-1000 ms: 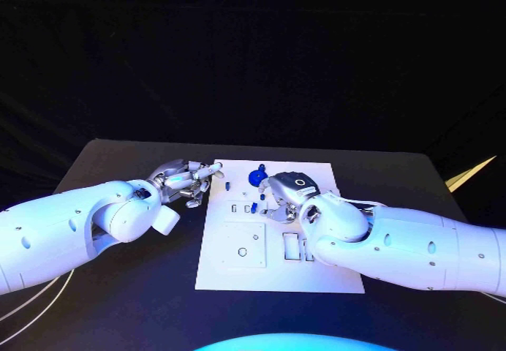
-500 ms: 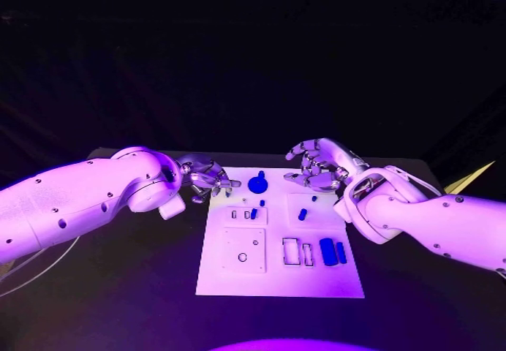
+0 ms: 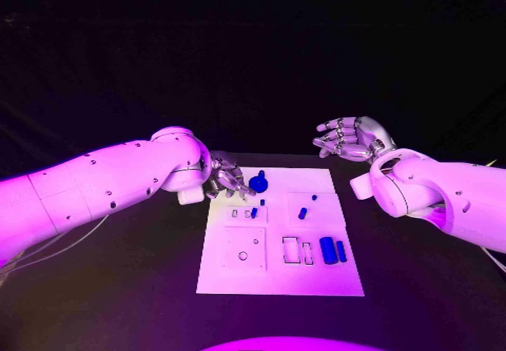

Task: Assemble the parts on the task board

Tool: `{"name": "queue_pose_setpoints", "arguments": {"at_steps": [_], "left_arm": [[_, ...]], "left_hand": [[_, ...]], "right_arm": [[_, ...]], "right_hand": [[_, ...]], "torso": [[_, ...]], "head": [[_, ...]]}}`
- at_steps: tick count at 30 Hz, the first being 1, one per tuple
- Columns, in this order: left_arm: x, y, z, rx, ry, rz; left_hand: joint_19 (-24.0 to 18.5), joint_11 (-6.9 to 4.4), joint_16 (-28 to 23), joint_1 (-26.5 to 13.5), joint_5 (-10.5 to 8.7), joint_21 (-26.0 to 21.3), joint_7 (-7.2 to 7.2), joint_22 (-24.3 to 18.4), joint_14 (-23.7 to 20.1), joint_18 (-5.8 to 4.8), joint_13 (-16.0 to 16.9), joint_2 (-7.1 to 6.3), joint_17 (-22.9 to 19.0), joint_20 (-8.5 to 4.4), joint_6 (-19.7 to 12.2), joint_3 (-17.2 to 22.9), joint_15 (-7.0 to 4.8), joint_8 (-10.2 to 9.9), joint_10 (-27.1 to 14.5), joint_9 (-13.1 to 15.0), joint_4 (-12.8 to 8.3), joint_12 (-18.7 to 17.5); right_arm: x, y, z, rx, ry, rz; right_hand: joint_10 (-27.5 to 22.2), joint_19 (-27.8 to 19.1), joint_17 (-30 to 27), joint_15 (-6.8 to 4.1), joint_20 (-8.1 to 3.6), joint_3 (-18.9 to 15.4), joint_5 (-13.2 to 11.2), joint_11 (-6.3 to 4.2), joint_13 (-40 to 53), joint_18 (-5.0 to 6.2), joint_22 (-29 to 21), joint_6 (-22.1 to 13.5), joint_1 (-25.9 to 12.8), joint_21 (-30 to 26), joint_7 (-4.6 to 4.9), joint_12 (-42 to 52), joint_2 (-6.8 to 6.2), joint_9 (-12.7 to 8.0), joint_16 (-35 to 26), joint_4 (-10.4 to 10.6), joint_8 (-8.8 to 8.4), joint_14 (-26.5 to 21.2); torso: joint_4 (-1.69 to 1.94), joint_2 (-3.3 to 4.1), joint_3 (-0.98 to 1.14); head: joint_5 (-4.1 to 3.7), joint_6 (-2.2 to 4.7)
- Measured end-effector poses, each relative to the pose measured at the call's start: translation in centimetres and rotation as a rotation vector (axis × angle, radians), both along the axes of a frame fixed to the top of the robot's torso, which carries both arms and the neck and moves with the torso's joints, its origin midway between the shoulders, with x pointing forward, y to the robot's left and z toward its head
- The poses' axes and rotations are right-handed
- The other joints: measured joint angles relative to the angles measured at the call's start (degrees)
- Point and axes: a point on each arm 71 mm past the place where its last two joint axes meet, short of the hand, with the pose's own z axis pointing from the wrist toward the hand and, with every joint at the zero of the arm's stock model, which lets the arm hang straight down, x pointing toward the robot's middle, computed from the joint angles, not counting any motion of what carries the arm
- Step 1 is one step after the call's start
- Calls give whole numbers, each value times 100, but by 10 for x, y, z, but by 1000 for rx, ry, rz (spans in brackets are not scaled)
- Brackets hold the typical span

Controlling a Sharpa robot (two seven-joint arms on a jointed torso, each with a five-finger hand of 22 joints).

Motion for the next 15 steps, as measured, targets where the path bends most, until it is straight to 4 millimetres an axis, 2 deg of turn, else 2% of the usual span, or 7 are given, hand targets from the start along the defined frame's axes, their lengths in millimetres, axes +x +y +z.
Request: {"name": "queue_pose_setpoints", "arguments": {"at_steps": [2,4,5,6,8,10,15], "left_arm": [[2,-7,-2,27,11,-17],[3,-11,-4,49,19,-30],[4,-14,-5,63,22,-39],[4,-15,-6,66,23,-42],[5,-20,-8,87,26,-55],[6,-23,-10,102,28,-63],[9,-30,-14,120,27,-68]], "left_hand": [[-1,0,0,0,0,0,0,0,0,0,0,0,0,0,0,0,0,-67,0,-4,0,0],[1,1,0,25,0,0,0,0,0,0,0,25,0,0,0,0,0,-66,0,-61,0,0],[0,1,0,40,0,0,0,1,0,0,0,40,0,0,0,0,0,-66,0,-62,0,0],[1,7,0,41,0,0,0,1,0,0,1,40,0,0,1,0,0,-66,6,-66,0,0],[5,38,0,41,0,0,0,1,0,0,1,40,0,5,1,0,0,-66,38,-72,0,0],[50,38,0,41,0,0,0,1,0,0,1,40,0,48,1,0,1,-66,38,-73,0,0],[50,37,1,41,0,0,-1,1,0,0,1,40,0,48,4,0,0,-66,38,-81,0,0]], "right_arm": [[2,-3,1,14,-5,-5],[4,-4,1,21,-11,-4],[5,-4,2,26,-14,-3],[5,-4,2,26,-15,-3],[7,-4,3,33,-20,-1],[8,-4,3,37,-21,-2],[10,-1,3,45,-25,3]], "right_hand": [[6,-193,-212,52,87,25,0,8,-265,1,-334,61,0,0,21,-145,0,-50,-277,-67,-116,-105],[6,-219,-324,46,77,38,0,9,-436,1,-525,88,-1,0,33,-230,1,-65,-441,-87,-170,-117],[5,-291,-459,117,147,29,0,10,-577,1,-704,98,-28,0,24,-340,29,-95,-556,-95,-235,-191],[4,-290,-499,112,145,13,0,11,-638,1,-766,99,-66,0,23,-389,66,-100,-610,-112,-235,-191],[32,-331,-621,106,183,12,0,94,-768,1,-934,144,-76,0,45,-492,76,-130,-723,-113,-323,-197],[27,-362,-691,106,154,-12,0,91,-845,1,-1027,189,-76,0,42,-559,76,-135,-766,-136,-324,-198],[27,-362,-706,155,154,-26,0,91,-876,1,-1066,223,-76,0,42,-560,77,-138,-766,-150,-385,-249]], "torso": [[1,1,-1],[1,1,0],[-1,1,-1],[-1,2,-1],[-2,6,-2],[-2,8,-5],[0,8,-5]], "head": [[-2,1],[-12,7],[-34,10],[-40,10],[-83,12],[-109,13],[-96,22]]}}
